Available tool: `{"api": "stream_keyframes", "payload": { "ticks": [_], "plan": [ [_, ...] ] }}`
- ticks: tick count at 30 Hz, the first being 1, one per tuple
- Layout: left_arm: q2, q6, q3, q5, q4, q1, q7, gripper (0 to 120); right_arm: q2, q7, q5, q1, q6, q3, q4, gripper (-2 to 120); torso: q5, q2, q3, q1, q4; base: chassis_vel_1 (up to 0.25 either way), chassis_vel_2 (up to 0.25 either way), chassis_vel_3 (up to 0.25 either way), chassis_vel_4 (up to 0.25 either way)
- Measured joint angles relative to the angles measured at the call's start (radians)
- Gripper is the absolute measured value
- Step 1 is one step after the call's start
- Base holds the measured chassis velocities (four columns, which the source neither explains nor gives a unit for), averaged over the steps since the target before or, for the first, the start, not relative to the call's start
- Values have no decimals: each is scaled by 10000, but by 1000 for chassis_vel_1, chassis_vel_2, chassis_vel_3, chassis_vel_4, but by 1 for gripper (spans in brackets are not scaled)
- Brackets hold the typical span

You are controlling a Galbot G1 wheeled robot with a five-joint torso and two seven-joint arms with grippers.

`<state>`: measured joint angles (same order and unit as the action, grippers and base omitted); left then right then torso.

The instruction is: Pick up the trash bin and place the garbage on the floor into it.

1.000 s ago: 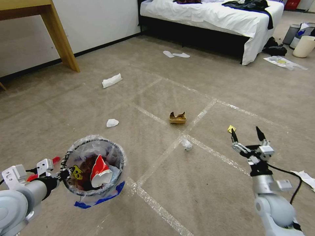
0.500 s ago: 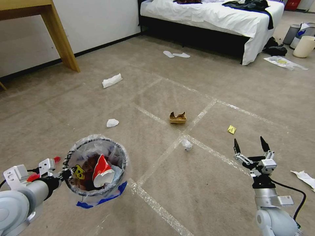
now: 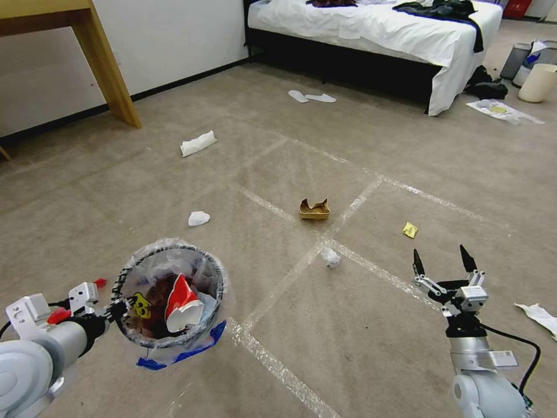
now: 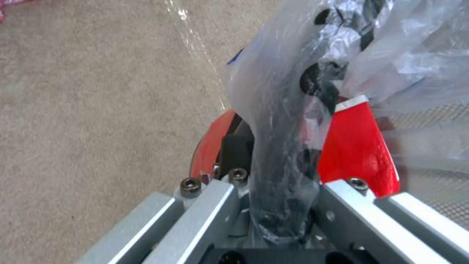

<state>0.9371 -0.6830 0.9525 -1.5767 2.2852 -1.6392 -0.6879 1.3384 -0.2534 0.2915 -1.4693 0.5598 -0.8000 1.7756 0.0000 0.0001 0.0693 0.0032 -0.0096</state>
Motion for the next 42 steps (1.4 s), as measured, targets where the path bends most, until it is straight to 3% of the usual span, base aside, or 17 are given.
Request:
{"api": "stream_keyframes", "payload": {
  "ticks": [42],
  "plan": [
    [-393, 39, -35, -114, -671, 397, 44, 1, 91, -65, -366, 743, 26, 543, -866, 100, 1, 0, 1, 1, 0, -79, 82, 83, -76]
  ]
}}
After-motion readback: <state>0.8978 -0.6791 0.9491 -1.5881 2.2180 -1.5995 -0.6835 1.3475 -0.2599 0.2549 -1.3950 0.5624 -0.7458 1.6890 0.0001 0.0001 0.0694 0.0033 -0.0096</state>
